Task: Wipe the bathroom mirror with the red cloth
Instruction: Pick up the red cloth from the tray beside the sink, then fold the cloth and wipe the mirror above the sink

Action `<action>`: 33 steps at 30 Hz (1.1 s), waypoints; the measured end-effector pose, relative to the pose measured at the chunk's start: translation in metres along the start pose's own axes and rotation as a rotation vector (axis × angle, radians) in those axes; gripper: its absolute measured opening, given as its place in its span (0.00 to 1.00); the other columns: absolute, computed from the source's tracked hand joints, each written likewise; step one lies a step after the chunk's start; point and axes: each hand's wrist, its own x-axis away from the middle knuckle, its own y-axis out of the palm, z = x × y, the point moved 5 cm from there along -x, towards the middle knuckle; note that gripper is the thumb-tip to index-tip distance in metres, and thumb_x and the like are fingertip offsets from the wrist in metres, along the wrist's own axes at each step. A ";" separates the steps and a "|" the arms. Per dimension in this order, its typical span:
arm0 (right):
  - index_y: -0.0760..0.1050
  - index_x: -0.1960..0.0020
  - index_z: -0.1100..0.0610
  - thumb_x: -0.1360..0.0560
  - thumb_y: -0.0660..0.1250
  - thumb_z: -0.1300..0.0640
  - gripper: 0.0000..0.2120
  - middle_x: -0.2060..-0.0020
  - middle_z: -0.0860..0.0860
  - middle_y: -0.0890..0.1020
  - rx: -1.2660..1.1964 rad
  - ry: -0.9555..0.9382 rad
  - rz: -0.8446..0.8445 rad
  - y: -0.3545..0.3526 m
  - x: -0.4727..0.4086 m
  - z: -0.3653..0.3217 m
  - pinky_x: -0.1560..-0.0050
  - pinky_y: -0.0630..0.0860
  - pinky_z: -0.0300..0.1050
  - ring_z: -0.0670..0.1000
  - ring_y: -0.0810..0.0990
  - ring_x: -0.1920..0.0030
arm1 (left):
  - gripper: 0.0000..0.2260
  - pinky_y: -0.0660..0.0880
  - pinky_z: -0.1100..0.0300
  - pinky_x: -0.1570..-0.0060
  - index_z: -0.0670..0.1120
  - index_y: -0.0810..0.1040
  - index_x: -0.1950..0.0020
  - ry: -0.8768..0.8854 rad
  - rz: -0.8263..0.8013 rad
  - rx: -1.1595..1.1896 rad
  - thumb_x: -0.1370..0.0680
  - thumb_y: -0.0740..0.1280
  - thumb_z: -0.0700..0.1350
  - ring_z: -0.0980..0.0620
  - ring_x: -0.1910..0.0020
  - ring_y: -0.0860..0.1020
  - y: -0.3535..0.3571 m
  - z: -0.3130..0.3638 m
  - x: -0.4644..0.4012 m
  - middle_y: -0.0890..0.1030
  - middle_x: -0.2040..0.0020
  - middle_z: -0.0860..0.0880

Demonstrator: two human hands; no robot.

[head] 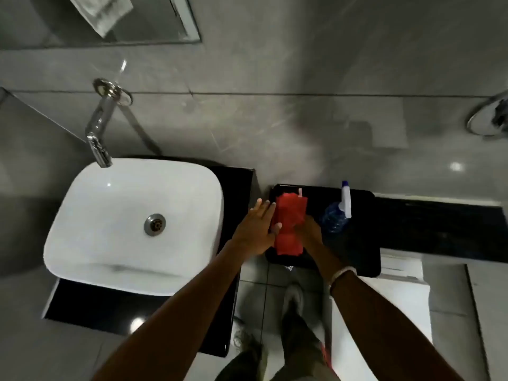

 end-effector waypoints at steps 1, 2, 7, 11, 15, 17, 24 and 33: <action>0.64 0.24 0.65 0.18 0.67 0.53 0.28 0.27 0.64 0.73 -0.040 0.051 0.034 0.004 -0.006 0.002 0.28 0.73 0.60 0.65 0.74 0.28 | 0.31 0.49 0.48 0.17 0.45 0.50 0.16 -0.020 -0.015 0.035 0.15 0.54 0.57 0.46 0.15 0.43 0.005 -0.002 -0.003 0.51 0.15 0.45; 0.60 0.22 0.64 0.20 0.70 0.52 0.33 0.25 0.64 0.70 -0.079 0.124 0.063 0.006 -0.010 0.005 0.27 0.72 0.62 0.65 0.71 0.26 | 0.30 0.50 0.48 0.17 0.45 0.50 0.16 -0.035 -0.036 0.077 0.15 0.54 0.57 0.47 0.15 0.43 0.009 -0.006 -0.005 0.51 0.15 0.46; 0.62 0.22 0.64 0.18 0.67 0.50 0.31 0.27 0.64 0.73 -0.309 0.229 0.058 0.021 -0.018 0.000 0.30 0.75 0.62 0.65 0.75 0.29 | 0.28 0.51 0.54 0.19 0.48 0.52 0.16 0.022 -0.020 0.360 0.14 0.56 0.54 0.55 0.17 0.42 0.007 -0.012 0.010 0.52 0.15 0.49; 0.65 0.22 0.62 0.17 0.62 0.54 0.26 0.30 0.65 0.77 -0.416 0.032 0.067 0.019 0.006 -0.040 0.32 0.76 0.55 0.64 0.78 0.32 | 0.25 0.51 0.60 0.21 0.53 0.59 0.18 -0.032 0.180 0.663 0.15 0.59 0.52 0.63 0.20 0.47 -0.028 -0.015 0.018 0.56 0.18 0.55; 0.69 0.28 0.61 0.24 0.67 0.58 0.26 0.47 0.66 0.84 -0.265 -0.283 0.268 -0.008 0.076 -0.113 0.46 0.82 0.55 0.67 0.84 0.47 | 0.22 0.59 0.59 0.20 0.54 0.66 0.21 -0.058 0.445 1.095 0.16 0.62 0.51 0.60 0.20 0.63 -0.092 -0.023 0.038 0.67 0.20 0.54; 0.66 0.25 0.56 0.28 0.65 0.55 0.32 0.55 0.60 0.85 -0.209 -0.525 0.346 -0.018 0.127 -0.155 0.54 0.80 0.48 0.61 0.85 0.56 | 0.23 0.61 0.61 0.22 0.54 0.67 0.23 0.026 0.554 1.263 0.18 0.60 0.52 0.60 0.22 0.66 -0.122 -0.021 0.053 0.70 0.22 0.54; 0.74 0.28 0.61 0.18 0.63 0.49 0.23 0.37 0.60 0.83 0.137 -1.126 0.058 -0.008 0.260 -0.278 0.33 0.75 0.46 0.57 0.82 0.37 | 0.26 0.83 0.61 0.49 0.47 0.89 0.50 0.302 0.653 2.080 0.18 0.55 0.59 0.54 0.50 0.86 -0.223 -0.010 0.105 0.89 0.53 0.49; 0.72 0.24 0.55 0.17 0.54 0.47 0.25 0.26 0.54 0.77 0.144 -1.613 0.989 -0.172 0.389 -0.445 0.22 0.63 0.51 0.55 0.70 0.23 | 0.20 0.66 0.41 0.23 0.47 0.75 0.30 0.492 1.408 1.869 0.20 0.63 0.53 0.37 0.26 0.72 -0.467 0.014 0.178 0.77 0.28 0.40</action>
